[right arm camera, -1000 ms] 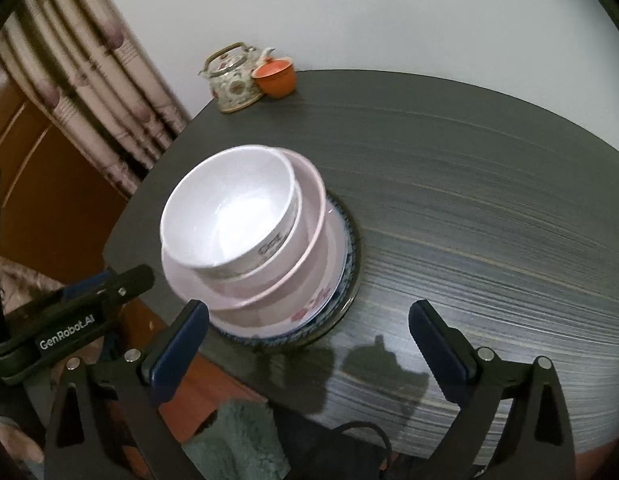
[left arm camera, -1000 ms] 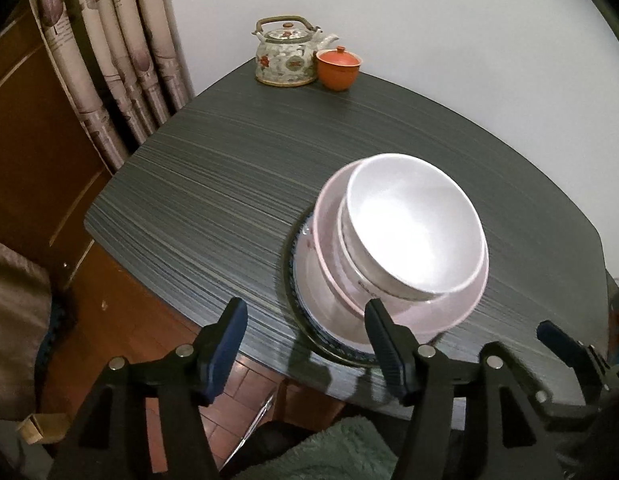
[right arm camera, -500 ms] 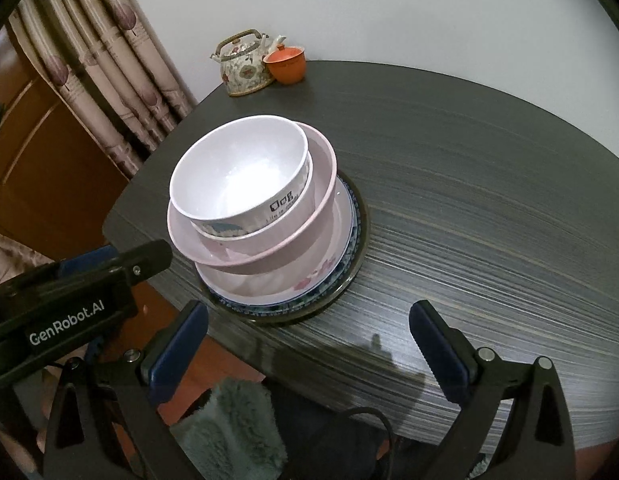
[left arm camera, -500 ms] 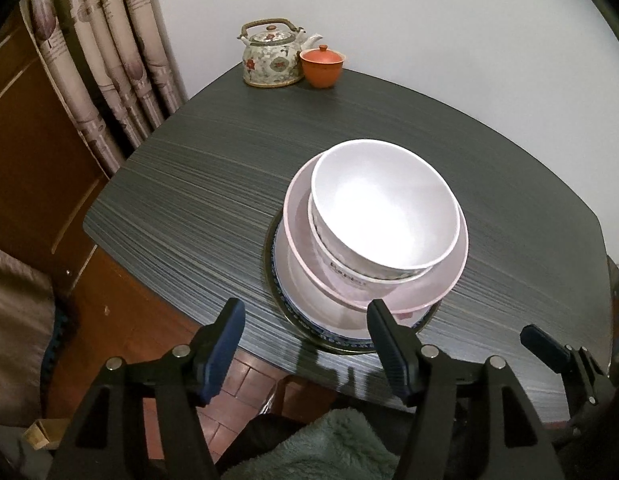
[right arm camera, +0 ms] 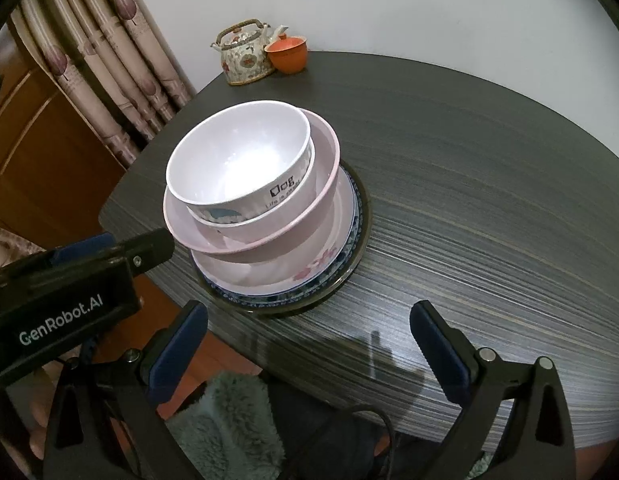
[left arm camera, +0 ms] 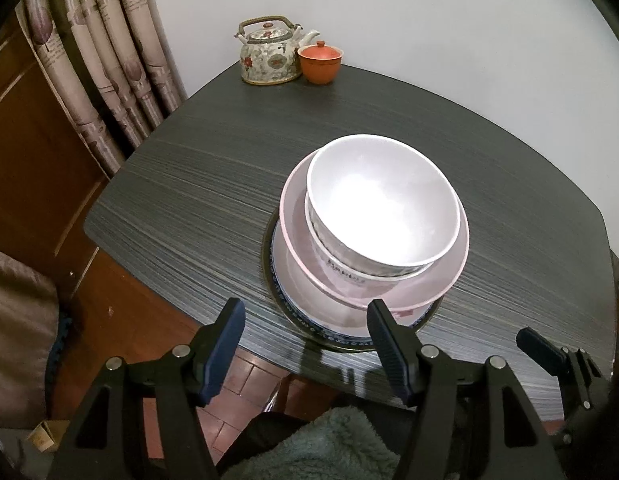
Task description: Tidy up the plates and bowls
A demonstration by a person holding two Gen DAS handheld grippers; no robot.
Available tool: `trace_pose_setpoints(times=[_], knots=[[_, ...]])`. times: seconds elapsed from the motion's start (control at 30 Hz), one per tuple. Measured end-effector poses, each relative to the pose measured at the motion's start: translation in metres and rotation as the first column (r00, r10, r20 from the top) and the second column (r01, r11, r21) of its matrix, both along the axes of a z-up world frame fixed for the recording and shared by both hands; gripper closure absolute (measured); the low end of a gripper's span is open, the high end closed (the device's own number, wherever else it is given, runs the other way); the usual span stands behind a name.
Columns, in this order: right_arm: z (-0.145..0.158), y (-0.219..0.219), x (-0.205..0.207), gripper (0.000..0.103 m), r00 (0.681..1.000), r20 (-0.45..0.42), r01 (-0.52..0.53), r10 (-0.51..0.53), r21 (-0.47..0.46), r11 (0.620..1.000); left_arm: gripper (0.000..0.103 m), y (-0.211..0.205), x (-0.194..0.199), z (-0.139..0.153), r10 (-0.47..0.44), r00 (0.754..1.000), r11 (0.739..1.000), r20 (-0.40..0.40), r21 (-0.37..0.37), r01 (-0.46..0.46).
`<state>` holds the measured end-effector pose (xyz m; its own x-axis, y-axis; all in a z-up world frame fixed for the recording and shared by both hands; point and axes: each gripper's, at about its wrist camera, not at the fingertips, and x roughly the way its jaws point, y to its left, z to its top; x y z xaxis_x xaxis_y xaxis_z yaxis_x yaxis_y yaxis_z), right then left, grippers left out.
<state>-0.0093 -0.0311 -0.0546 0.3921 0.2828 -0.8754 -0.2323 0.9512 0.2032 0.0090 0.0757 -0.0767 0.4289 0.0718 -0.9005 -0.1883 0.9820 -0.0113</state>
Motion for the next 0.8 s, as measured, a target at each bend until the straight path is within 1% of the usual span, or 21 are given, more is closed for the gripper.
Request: trace_pose_setpoints(times=[0.53,0.8], knots=[[-0.0033,0.0084,-0.0009,0.002,1.000,-0.012,-0.021,0.021,-0.011,1.000,0.038,-0.0029,0.0017,-0.0043,-0.017,1.000,1.000,-0.010,-0.014,0.017],[-0.0046,0.0098,-0.0005,0.002,1.000,-0.021,-0.018,0.018,-0.011,1.000,0.038,-0.0007,0.0012,-0.0058,-0.010,1.000,1.000,-0.009,-0.018,0.009]])
